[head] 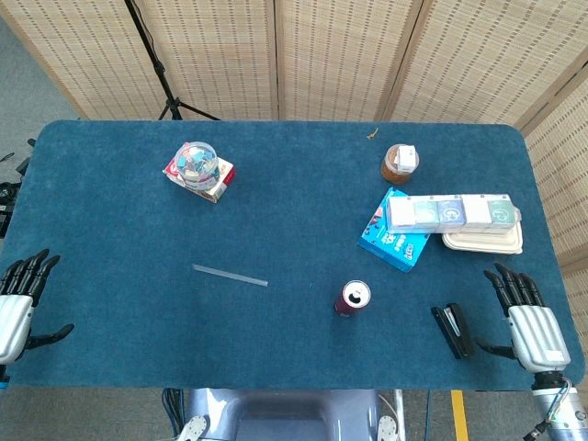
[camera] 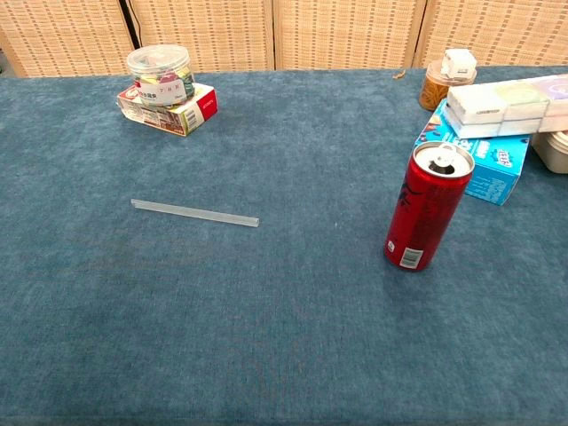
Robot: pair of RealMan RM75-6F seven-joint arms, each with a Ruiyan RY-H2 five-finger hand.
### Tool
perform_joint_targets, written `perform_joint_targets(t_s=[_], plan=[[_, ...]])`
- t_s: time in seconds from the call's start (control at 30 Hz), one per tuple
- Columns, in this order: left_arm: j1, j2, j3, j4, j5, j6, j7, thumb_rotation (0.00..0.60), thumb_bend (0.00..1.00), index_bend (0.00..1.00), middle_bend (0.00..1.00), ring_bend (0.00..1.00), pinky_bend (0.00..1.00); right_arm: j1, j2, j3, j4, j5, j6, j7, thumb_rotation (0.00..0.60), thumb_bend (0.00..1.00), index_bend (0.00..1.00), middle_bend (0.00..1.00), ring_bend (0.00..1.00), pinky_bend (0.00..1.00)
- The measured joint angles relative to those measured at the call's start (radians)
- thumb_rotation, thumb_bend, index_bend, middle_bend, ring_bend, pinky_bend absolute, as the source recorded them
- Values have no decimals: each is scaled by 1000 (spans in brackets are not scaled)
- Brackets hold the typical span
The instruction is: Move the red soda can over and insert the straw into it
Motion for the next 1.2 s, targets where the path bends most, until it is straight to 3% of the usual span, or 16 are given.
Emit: perform_joint_targets(t_s=[0.37,0.53,0.77,1.0,1.2], plan=[[-4,-2,-1,-2,-6,-9,9,600,0,0,0,0,0,8,7,-7,0,-10,-18,35,600,0,0,0,0,0],[-9,-5,-2,-3,-5,-16,15,600,0,0,0,0,0,17,11,-12,14,-36,-25,121,600,0,0,0,0,0],[-5,6,5,-4,8,-12,-20,600,0,0,0,0,0,51,9,-29,73,-107,-43,377,600,0,0,0,0,0],[-11,26,-2,5,-8,-25,-77,600,0,0,0,0,0,155,-49,-58,269,-229,-81,737,600,0,0,0,0,0],[-14,38,-8,5,-23,-36,-101,600,0,0,0,0,0,255,-106,-70,304,-283,-141,784,600,0,0,0,0,0]])
